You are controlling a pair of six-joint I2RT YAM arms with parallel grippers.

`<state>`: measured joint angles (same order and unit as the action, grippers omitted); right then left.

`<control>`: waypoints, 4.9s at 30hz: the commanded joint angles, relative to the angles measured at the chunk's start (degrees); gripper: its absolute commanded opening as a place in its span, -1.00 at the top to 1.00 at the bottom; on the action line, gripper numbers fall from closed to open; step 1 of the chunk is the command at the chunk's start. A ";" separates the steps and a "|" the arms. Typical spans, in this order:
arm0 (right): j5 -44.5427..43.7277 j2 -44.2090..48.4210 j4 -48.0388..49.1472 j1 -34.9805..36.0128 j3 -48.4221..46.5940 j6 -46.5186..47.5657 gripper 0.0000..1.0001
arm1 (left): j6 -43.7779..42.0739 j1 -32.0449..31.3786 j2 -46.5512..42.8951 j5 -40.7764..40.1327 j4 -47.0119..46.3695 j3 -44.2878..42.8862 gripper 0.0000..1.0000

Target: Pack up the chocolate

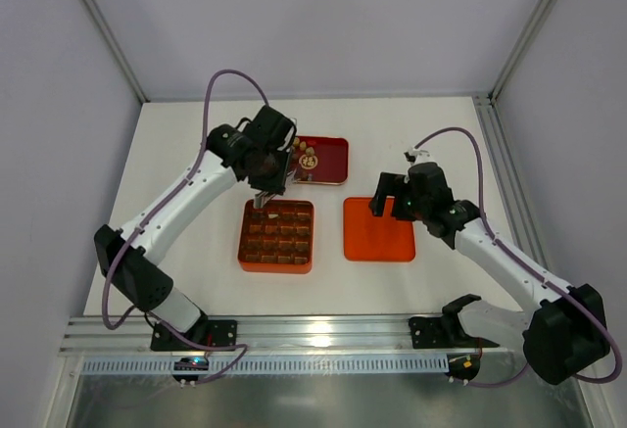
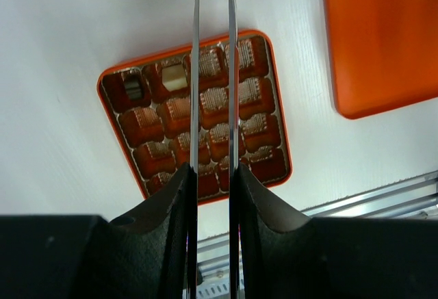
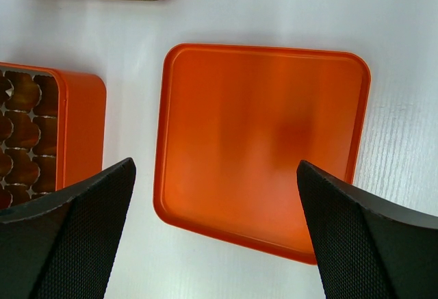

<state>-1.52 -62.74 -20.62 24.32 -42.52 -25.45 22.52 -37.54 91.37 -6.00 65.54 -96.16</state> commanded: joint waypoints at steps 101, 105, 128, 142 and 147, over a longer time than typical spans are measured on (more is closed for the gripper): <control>2.22 0.60 2.61 0.03 1.04 1.11 -1.00 | -2.04 5.02 18.84 -0.33 -4.19 -8.16 0.18; 2.13 0.60 2.52 0.03 1.04 1.02 -0.99 | -2.31 5.02 19.81 0.02 -4.10 -9.31 0.19; 1.78 1.66 1.90 0.03 1.39 0.67 -0.99 | -3.36 5.90 19.90 -1.12 -2.26 -11.60 0.16; 2.22 1.48 2.25 0.12 1.57 0.23 -1.00 | -4.07 5.90 19.98 -0.06 -1.73 -10.45 0.21; 2.49 1.13 2.43 -0.06 1.48 -0.04 -0.99 | -4.42 5.90 19.99 0.20 -1.38 -10.54 0.30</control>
<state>0.80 -62.17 -19.57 24.32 -41.19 -25.41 19.03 -31.75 113.36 -6.76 63.46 -105.95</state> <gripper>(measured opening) 0.996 0.370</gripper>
